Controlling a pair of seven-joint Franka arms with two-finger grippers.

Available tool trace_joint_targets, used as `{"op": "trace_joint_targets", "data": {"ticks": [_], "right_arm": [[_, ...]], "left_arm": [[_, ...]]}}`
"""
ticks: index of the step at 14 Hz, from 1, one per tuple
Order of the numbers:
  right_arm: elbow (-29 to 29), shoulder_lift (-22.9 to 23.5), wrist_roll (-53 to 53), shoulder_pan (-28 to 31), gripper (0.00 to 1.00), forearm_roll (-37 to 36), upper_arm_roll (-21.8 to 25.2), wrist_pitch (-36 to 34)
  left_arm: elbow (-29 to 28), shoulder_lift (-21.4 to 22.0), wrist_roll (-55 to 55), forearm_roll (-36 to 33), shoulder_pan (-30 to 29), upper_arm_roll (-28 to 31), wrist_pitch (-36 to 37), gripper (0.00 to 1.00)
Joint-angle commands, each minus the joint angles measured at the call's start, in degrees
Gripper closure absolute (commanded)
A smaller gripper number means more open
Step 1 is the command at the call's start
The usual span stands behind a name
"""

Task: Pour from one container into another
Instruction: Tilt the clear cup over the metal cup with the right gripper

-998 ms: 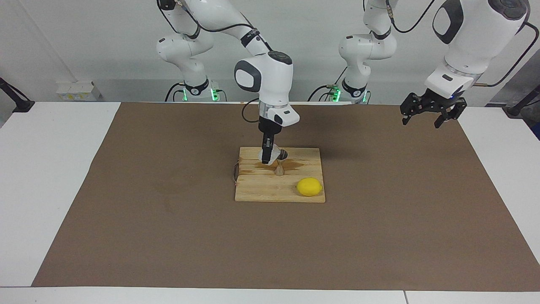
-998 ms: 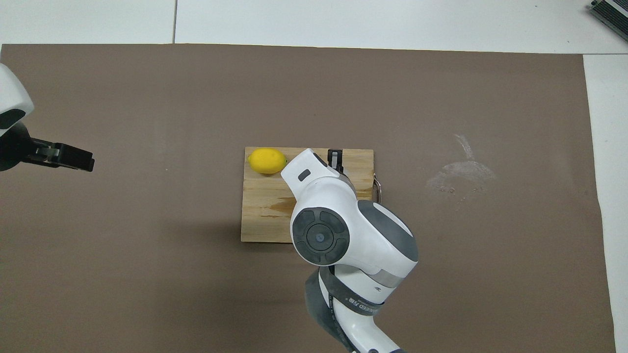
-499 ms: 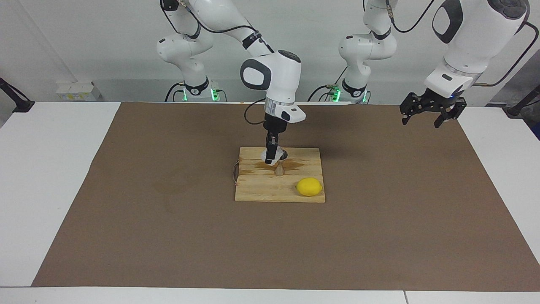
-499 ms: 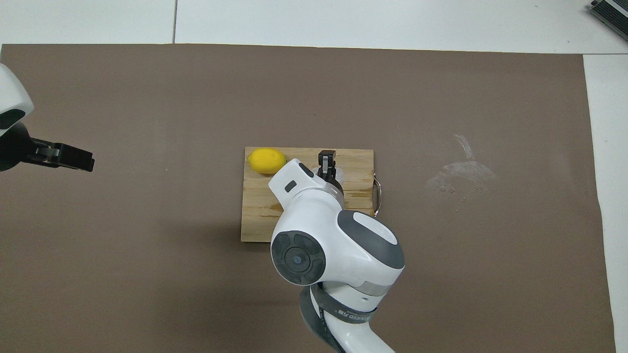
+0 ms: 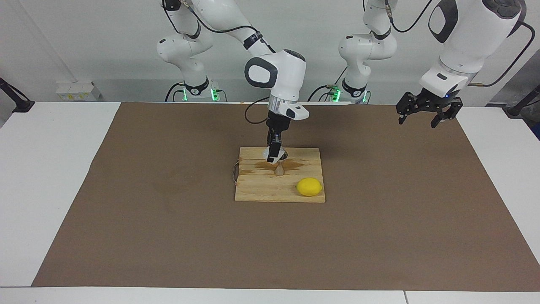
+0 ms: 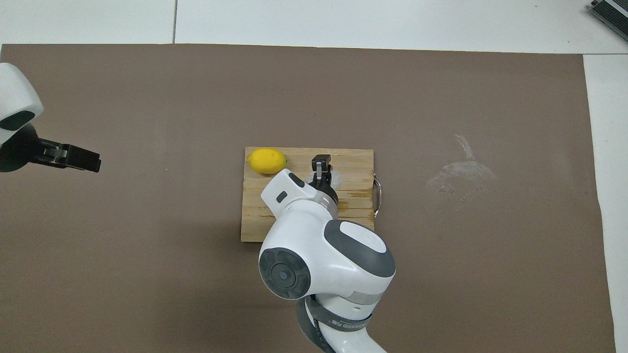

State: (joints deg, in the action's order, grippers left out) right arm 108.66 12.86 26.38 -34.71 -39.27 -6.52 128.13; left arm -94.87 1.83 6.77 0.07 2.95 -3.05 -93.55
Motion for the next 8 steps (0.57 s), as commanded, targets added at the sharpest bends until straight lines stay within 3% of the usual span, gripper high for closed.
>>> {"op": "trace_joint_targets", "data": {"ticks": [1, 8], "right_arm": [[1.29, -0.90, -1.59, 0.08, 0.78, -2.91, -0.07, -0.78], [1.99, -1.43, -1.59, -0.01, 0.77, -4.76, -0.07, -1.48]], "left_arm": [[-1.37, 1.51, -0.79, 0.19, 0.83, 0.59, -0.40, 0.00], [-1.28, 1.51, -0.70, 0.19, 0.66, 0.67, -0.40, 0.00]]}}
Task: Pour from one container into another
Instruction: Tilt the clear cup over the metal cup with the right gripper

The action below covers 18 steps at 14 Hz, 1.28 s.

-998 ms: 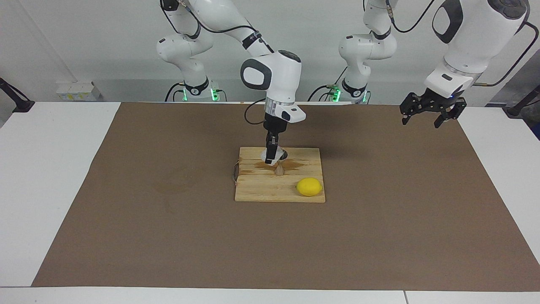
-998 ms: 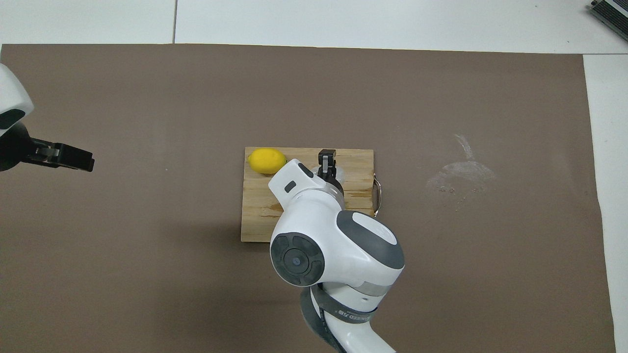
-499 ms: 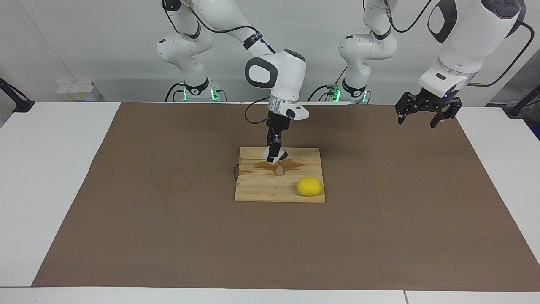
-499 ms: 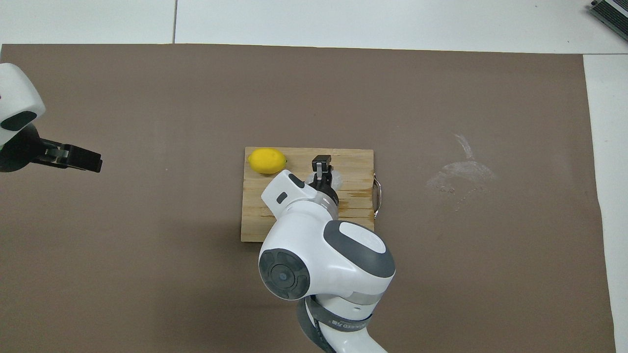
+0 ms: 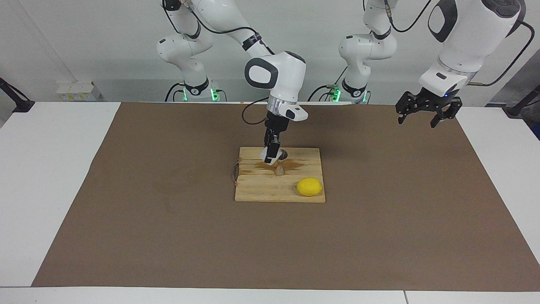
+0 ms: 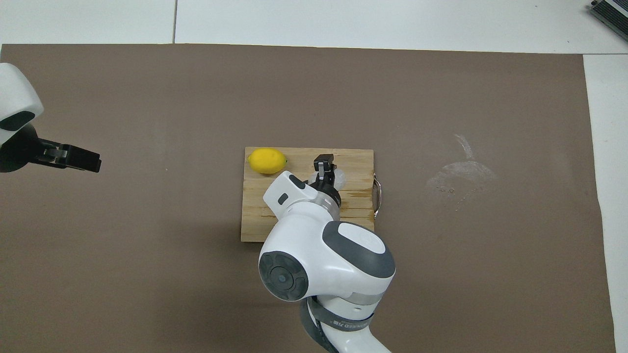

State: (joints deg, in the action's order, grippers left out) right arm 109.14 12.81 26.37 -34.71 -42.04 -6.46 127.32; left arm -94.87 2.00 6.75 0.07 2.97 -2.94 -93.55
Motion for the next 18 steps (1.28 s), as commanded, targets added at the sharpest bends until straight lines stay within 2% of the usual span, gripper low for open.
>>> {"op": "trace_joint_targets", "data": {"ticks": [1, 18], "right_arm": [[1.69, -1.47, -1.59, -0.44, 0.77, -2.34, -0.14, -0.84], [1.69, -2.35, -1.59, -2.46, 0.76, -5.60, -0.14, -4.45]], "left_arm": [[-1.28, 1.34, -0.77, 0.19, 0.72, 0.57, -0.40, 0.00], [-1.28, 1.34, -0.77, 0.19, 0.63, 0.57, -0.40, 0.00]]}}
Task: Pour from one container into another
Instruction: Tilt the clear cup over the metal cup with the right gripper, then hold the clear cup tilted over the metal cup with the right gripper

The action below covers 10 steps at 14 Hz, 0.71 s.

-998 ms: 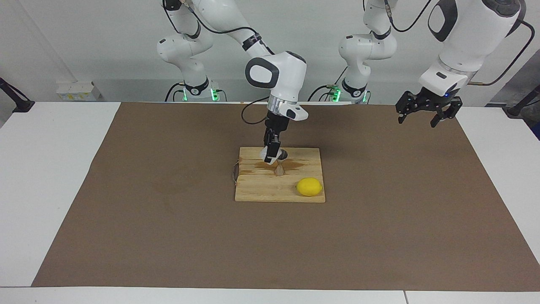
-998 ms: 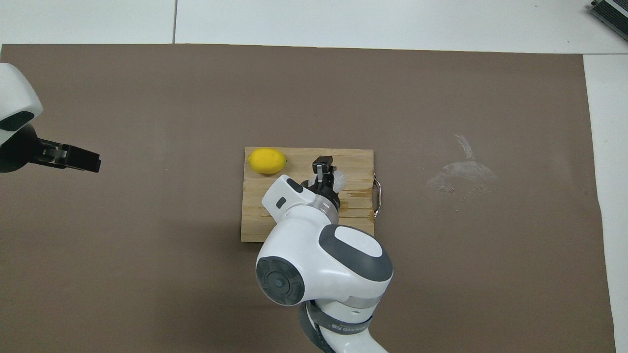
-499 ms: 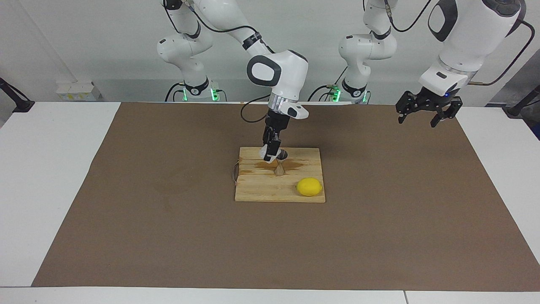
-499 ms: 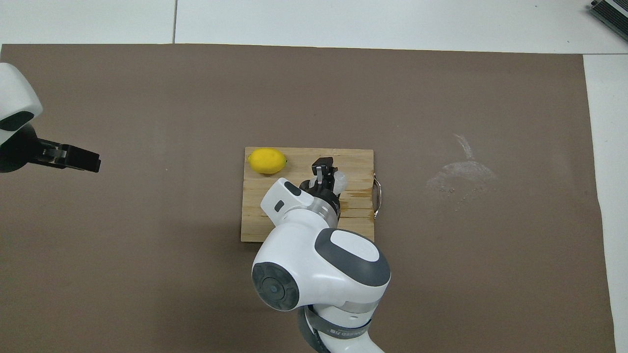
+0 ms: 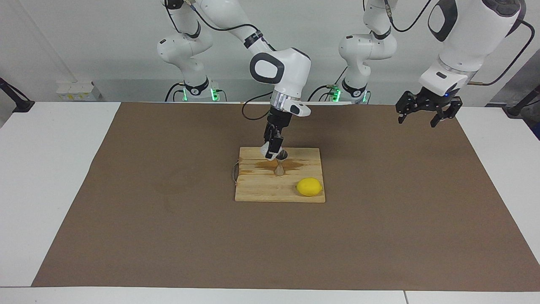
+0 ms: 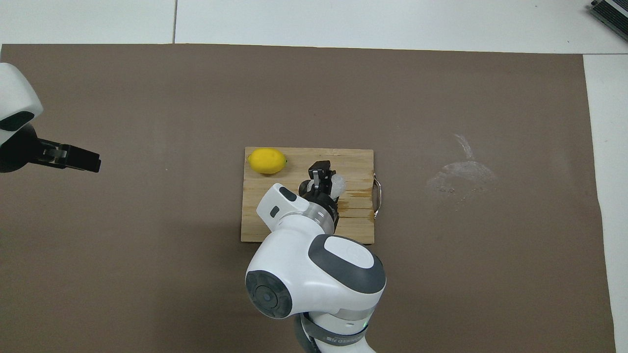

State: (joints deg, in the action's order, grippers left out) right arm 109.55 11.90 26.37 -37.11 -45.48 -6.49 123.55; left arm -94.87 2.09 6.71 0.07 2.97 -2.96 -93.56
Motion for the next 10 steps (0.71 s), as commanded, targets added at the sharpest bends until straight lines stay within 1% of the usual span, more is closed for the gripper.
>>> {"op": "trace_joint_targets", "data": {"ticks": [1, 10], "right_arm": [[1.28, -1.36, -1.59, -0.07, 0.76, -2.33, -0.10, -0.77], [1.11, -1.27, -1.76, 0.02, 0.76, -2.34, -0.28, -1.12]], "left_arm": [[-1.28, 1.25, -0.74, 0.19, 0.54, 0.58, -0.40, 0.00], [-1.28, 1.25, -0.65, 0.19, 0.81, 0.58, -0.40, 0.00]]}}
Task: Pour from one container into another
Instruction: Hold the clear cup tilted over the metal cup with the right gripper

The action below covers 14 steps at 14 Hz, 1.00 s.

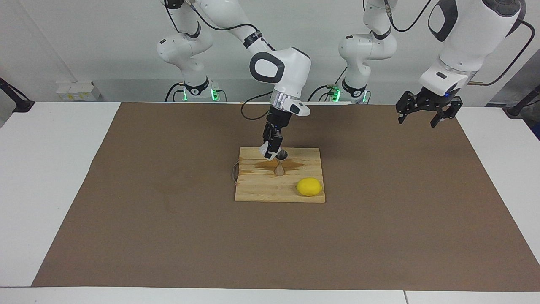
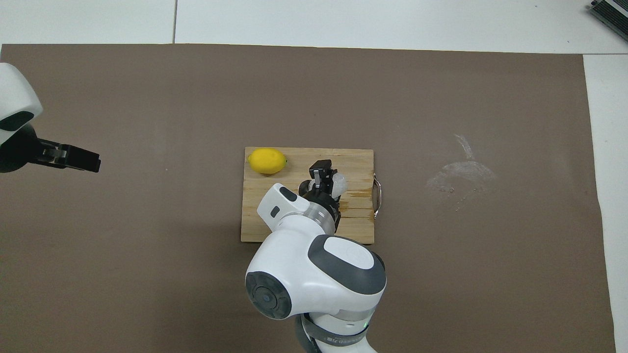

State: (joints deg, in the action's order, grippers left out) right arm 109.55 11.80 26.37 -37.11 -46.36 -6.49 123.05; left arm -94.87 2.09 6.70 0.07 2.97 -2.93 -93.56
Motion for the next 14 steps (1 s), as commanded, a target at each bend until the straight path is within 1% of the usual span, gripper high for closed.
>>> {"op": "trace_joint_targets", "data": {"ticks": [1, 14], "right_arm": [[1.10, -1.16, -1.93, 0.02, 0.76, -1.37, -0.27, -0.53], [1.10, -1.34, -1.84, -0.07, 0.75, -1.90, -0.28, -0.62]], "left_arm": [[-1.20, 1.25, -0.64, 0.19, 0.72, 0.56, -0.40, 0.00], [-1.20, 1.17, -0.64, 0.19, 0.72, 0.56, -0.40, 0.00]]}}
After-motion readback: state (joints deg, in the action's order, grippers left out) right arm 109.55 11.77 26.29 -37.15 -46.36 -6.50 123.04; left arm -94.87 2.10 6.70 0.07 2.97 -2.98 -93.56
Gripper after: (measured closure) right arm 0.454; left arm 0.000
